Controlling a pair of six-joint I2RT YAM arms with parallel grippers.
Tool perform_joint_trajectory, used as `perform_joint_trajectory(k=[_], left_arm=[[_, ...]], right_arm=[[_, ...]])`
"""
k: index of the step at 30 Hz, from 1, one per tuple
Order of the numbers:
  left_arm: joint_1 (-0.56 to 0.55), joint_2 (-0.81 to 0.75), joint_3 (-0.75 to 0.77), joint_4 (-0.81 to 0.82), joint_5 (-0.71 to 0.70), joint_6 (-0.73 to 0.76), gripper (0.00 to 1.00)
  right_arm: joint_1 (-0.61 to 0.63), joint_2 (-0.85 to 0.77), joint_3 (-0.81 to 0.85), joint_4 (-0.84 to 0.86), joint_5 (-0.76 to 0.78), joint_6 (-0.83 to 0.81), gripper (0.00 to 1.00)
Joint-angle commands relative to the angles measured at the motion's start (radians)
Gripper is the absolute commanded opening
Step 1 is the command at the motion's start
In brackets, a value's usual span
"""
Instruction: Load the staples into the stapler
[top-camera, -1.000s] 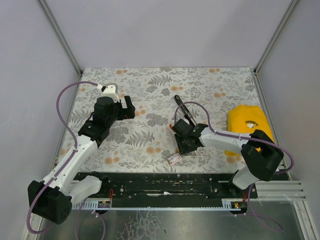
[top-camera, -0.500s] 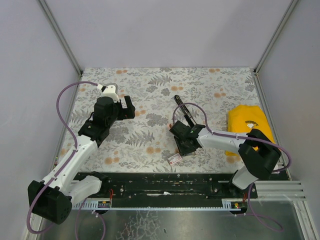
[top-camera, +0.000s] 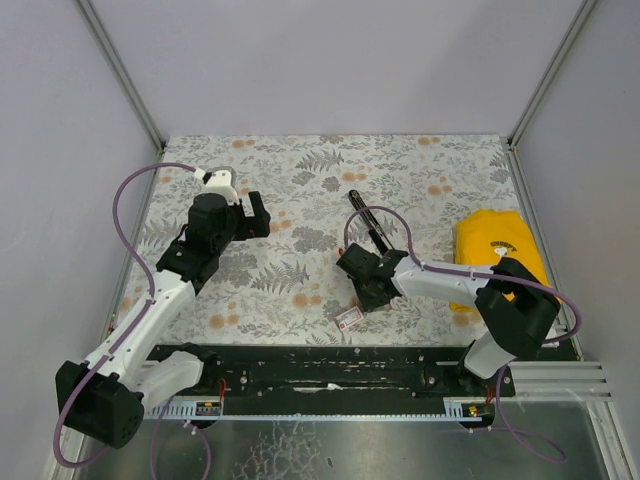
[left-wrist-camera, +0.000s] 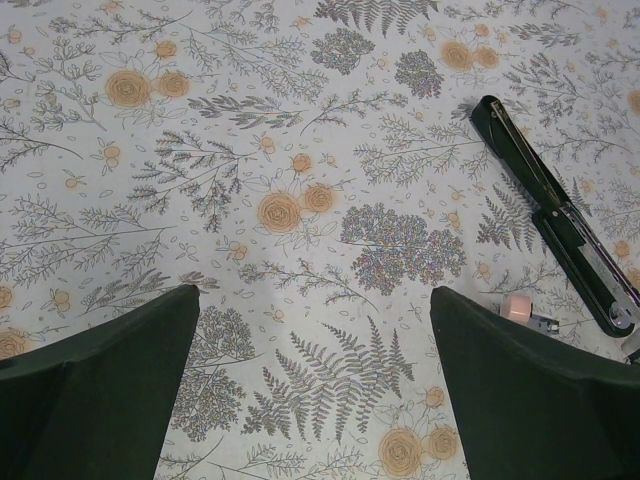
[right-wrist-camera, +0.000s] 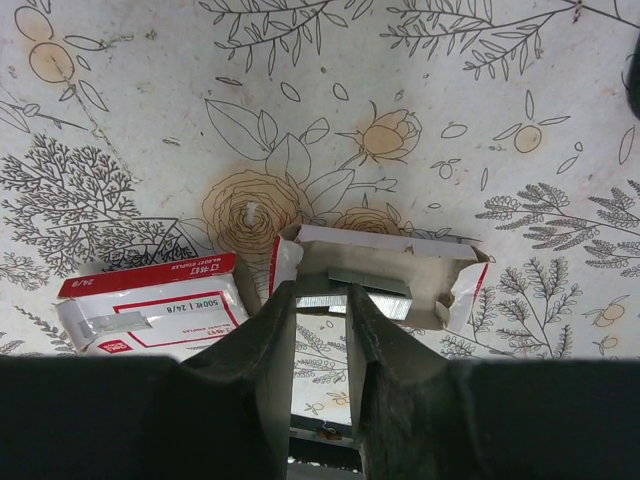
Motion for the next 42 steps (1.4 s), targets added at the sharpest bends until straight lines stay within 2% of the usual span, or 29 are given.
perform_joint_trajectory(k=[1, 6, 11, 17, 23, 28, 31, 33, 37, 42], left_arm=[[0.008, -0.010, -0.011, 0.026, -0.022, 0.009, 0.97], [0.008, -0.017, -0.032, 0.049, 0.012, -0.008, 0.97], [0.005, 0.019, -0.024, 0.037, 0.139, -0.050, 0.94], [-0.012, -0.020, -0.082, 0.058, 0.256, -0.161, 0.91], [-0.079, -0.046, -0.169, 0.120, 0.438, -0.358, 0.90], [-0.164, -0.058, -0.300, 0.306, 0.571, -0.610, 0.89], [-0.210, -0.056, -0.384, 0.427, 0.594, -0.760, 0.89], [-0.243, -0.048, -0.402, 0.476, 0.589, -0.809, 0.88], [-0.321, 0.017, -0.382, 0.542, 0.566, -0.861, 0.88], [-0.368, 0.127, -0.330, 0.601, 0.558, -0.873, 0.85]], right_arm=[[0.010, -0.055, 0.031, -0.020, 0.028, 0.027, 0.24], [0.010, -0.119, 0.036, -0.002, 0.018, 0.024, 0.24], [0.010, -0.171, 0.022, 0.037, 0.014, 0.006, 0.24], [0.010, -0.214, -0.069, 0.147, 0.042, -0.011, 0.25], [0.010, -0.355, -0.235, 0.398, 0.018, -0.052, 0.26], [0.010, -0.496, -0.336, 0.537, -0.040, -0.104, 0.27], [0.010, -0.573, -0.385, 0.599, -0.062, -0.128, 0.27], [0.010, -0.614, -0.412, 0.627, -0.077, -0.141, 0.27], [0.010, -0.661, -0.436, 0.644, -0.127, -0.157, 0.26], [0.010, -0.697, -0.460, 0.665, -0.170, -0.154, 0.26]])
